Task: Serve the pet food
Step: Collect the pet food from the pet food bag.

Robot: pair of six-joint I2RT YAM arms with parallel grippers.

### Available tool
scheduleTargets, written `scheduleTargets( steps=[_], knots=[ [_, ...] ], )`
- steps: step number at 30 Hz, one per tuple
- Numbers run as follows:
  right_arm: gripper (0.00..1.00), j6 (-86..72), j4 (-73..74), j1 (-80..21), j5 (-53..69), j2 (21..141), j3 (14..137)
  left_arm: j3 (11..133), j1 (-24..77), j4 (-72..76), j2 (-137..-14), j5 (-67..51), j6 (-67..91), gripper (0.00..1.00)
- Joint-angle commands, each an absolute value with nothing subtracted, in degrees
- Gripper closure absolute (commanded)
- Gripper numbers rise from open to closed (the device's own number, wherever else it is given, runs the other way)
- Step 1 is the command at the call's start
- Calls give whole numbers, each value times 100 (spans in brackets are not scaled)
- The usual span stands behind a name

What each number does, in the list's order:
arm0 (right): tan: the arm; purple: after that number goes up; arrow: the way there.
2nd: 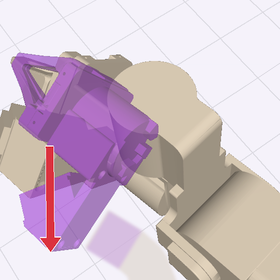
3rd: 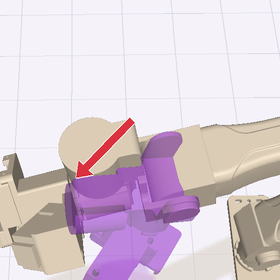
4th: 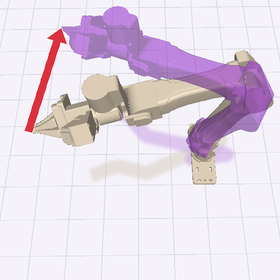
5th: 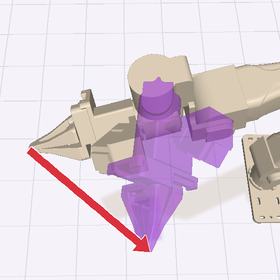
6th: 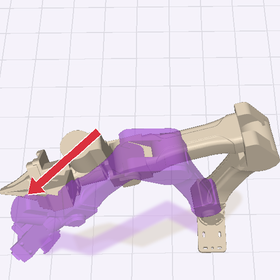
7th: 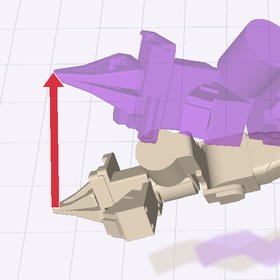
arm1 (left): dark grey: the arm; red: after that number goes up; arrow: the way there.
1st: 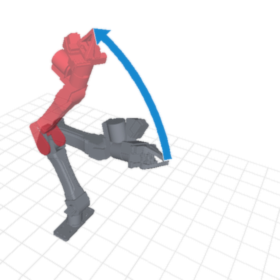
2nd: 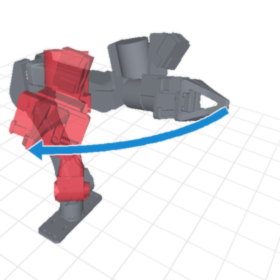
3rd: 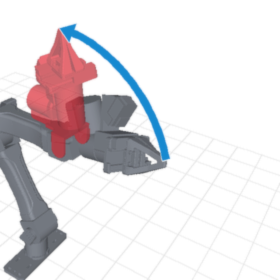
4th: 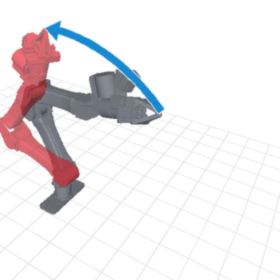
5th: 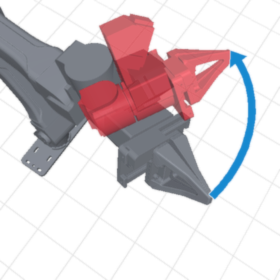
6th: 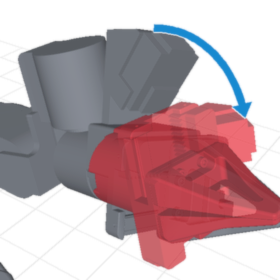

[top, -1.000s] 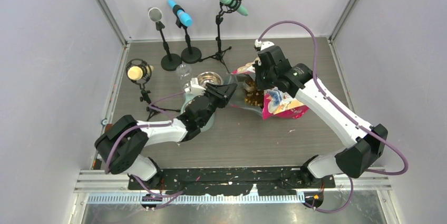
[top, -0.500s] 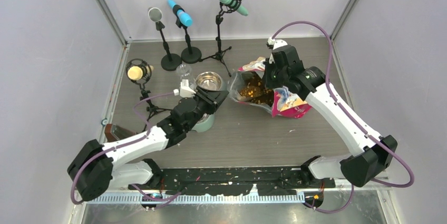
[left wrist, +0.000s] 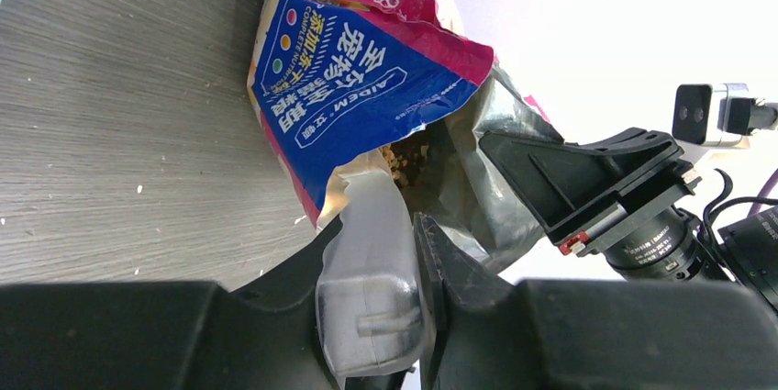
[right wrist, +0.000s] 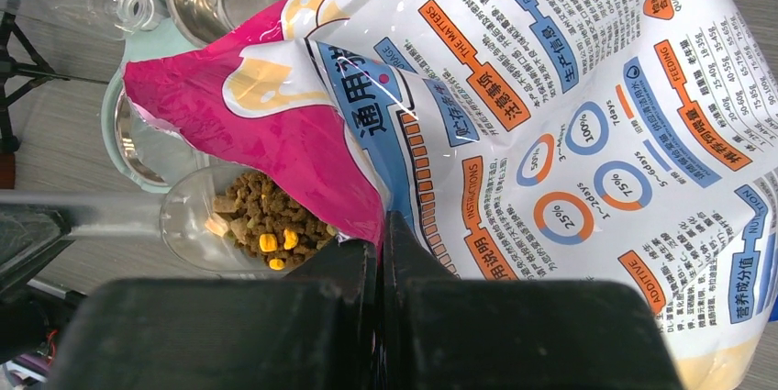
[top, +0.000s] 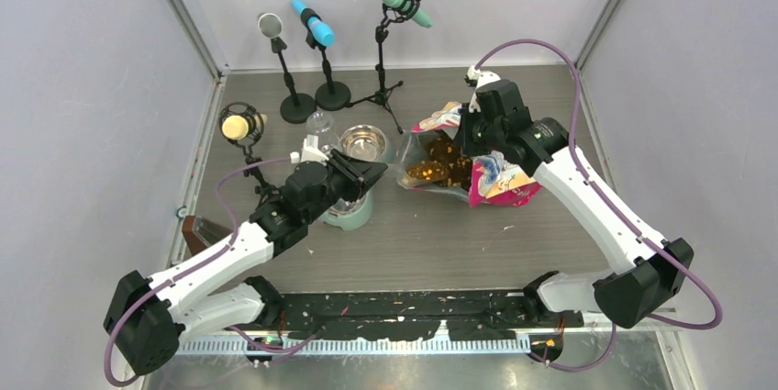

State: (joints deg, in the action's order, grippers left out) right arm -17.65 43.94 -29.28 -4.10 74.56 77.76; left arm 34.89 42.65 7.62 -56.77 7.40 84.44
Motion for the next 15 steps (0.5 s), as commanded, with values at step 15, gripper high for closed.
scheduleTargets(
  steps=[15],
  knots=[
    [95, -1872, 3761, -2665, 684, 7514, 8014, 3328, 3858, 1975, -5438, 51, 7960, 100]
  ],
)
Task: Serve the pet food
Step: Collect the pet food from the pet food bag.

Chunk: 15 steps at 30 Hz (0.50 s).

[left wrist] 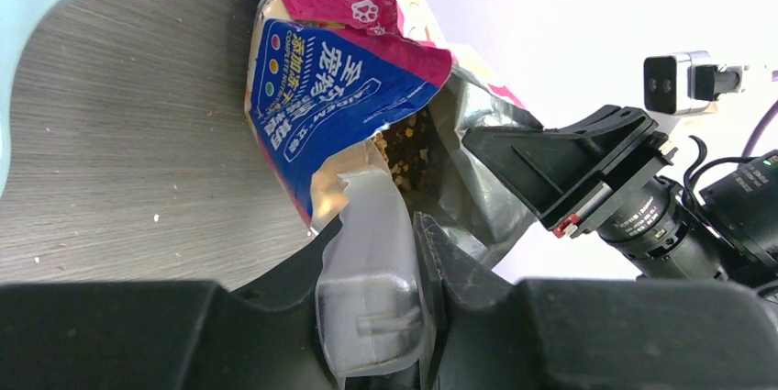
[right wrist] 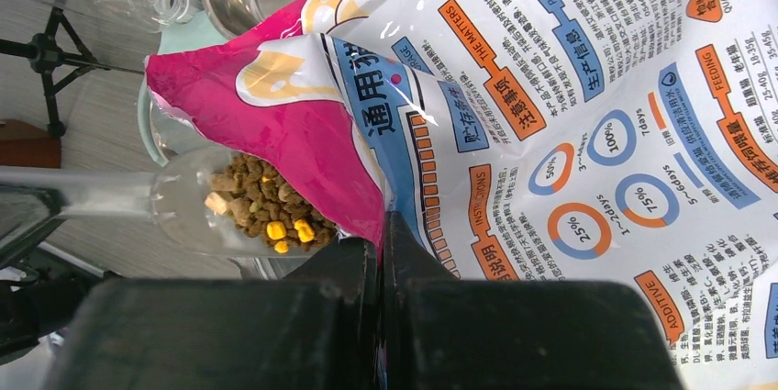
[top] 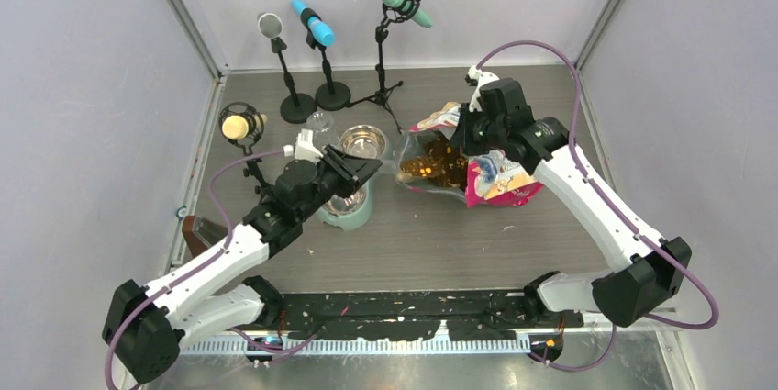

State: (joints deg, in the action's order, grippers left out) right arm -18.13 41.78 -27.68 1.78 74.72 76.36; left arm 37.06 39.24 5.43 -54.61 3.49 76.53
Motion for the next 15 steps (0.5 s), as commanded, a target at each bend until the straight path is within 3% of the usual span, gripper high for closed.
scheduleTargets(
  steps=[1, 7, 15],
  knots=[
    [95, -1867, 3728, -2631, 733, 7510, 8019, 3225, 3858, 2290, -5467, 29, 7993, 100],
    [95, -1818, 3688, -2419, 981, 7420, 8026, 2615, 3858, 4050, -5704, -247, 8302, 100],
    [95, -1858, 3691, -2245, 989, 7145, 7974, 2491, 3859, 4130, -5433, -331, 8383, 100]
  ],
)
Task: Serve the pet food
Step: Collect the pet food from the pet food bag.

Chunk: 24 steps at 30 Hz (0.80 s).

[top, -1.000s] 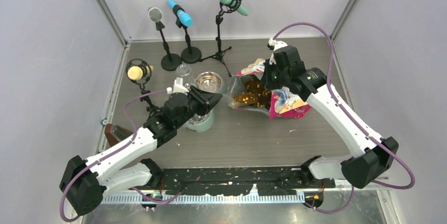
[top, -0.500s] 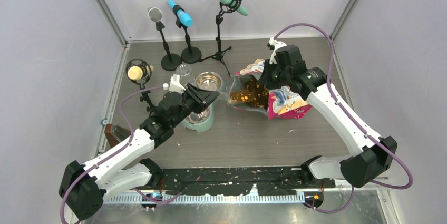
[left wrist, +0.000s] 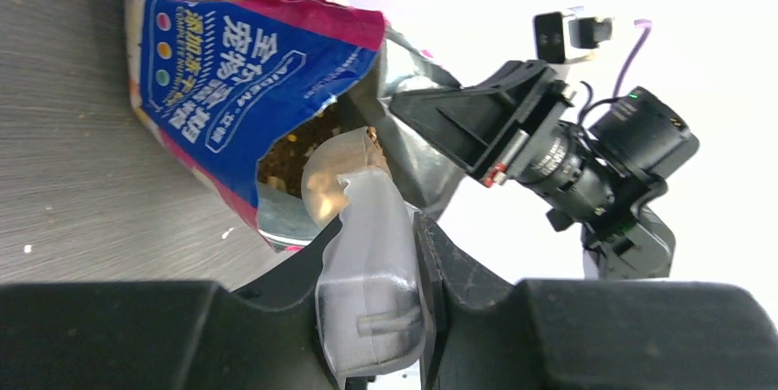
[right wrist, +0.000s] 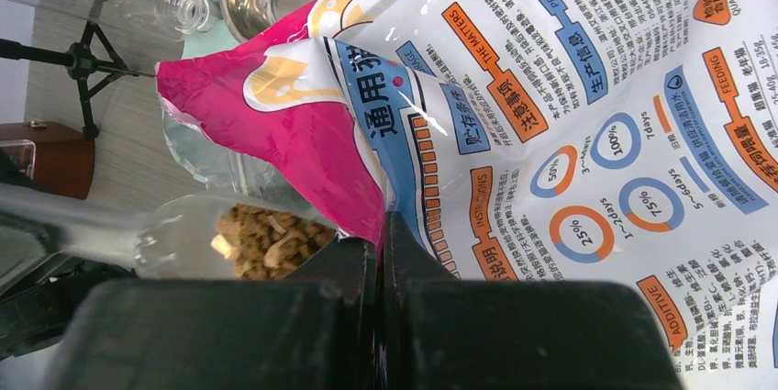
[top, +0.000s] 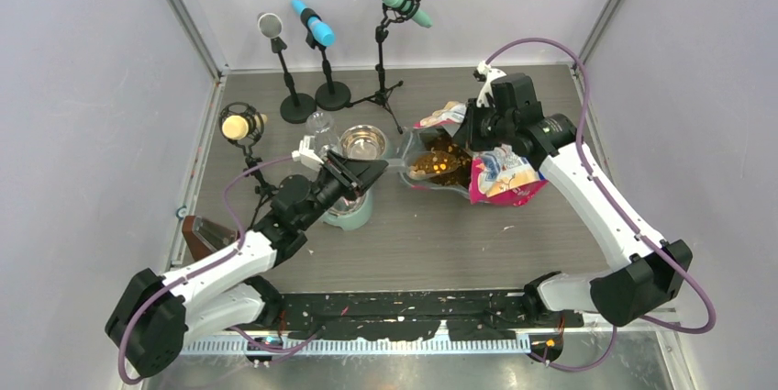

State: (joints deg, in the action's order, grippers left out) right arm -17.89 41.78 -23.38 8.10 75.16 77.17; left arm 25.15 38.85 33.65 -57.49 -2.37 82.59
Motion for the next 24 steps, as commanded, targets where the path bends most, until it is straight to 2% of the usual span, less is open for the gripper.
scheduleTargets(
  steps=[1, 13, 24],
  knots=[
    [95, -1861, 3713, -2207, 968, 7104, 7988, 2476, 3861, 4078, -5313, -301, 8395, 100],
    [95, -1903, 3938, -2093, 1051, 6986, 8271, 2464, 3850, 3481, -4494, -46, 8429, 100],
    [95, -1888, 4043, -2083, 1028, 6996, 8430, 2751, 3852, 3185, -3875, 705, 7963, 100]
  ],
)
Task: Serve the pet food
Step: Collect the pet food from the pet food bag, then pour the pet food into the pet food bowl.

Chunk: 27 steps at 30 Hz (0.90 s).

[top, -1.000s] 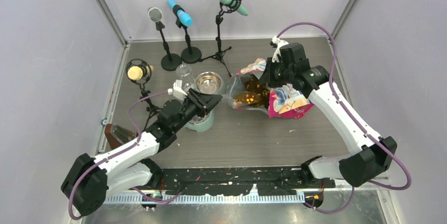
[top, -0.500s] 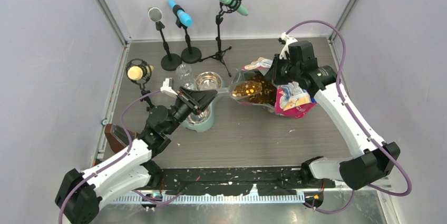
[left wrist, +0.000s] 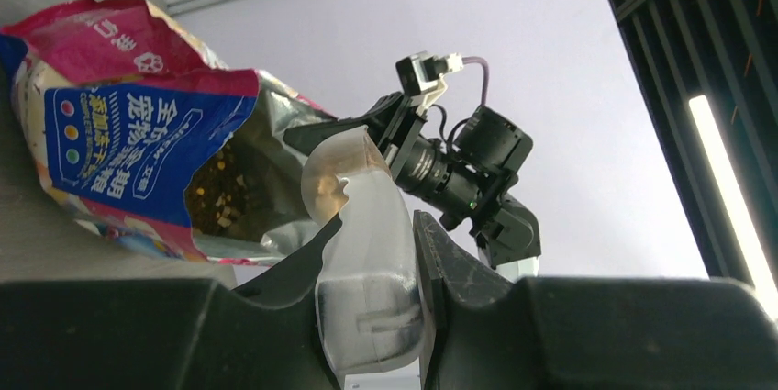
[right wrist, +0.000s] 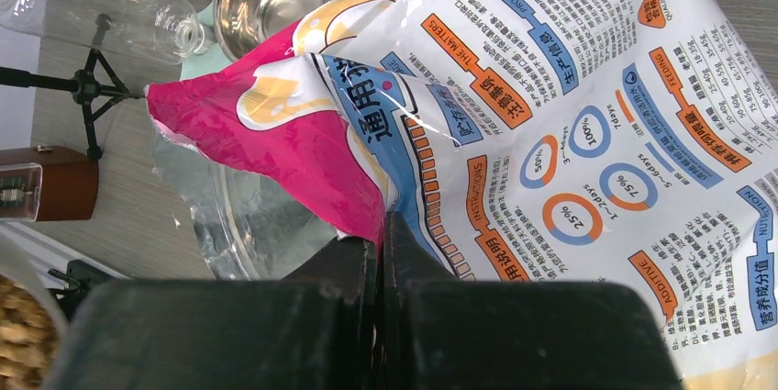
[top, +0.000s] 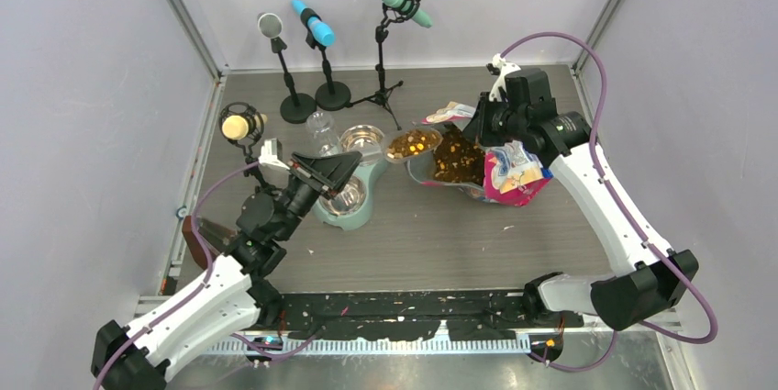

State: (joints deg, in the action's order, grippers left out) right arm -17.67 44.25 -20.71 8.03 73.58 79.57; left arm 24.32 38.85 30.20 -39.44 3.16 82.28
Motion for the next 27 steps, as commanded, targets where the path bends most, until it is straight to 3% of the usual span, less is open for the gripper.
scheduleTargets(
  steps=[1, 7, 19, 27],
  knots=[
    [95, -1896, 4043, -2083, 1028, 7005, 8434, 2792, 3852, 3268, -3965, 711, 7961, 100],
    [95, -1885, 4057, -2083, 1004, 7020, 8498, 2836, 3689, 3620, -4241, 697, 8288, 100],
    [95, -1900, 4071, -2076, 996, 7003, 8534, 2986, 2835, 2373, -3443, 891, 8082, 100],
    [95, -1905, 4127, -2074, 1012, 7004, 8560, 3051, 2636, 1353, -2825, 1631, 7660, 100]
  ],
)
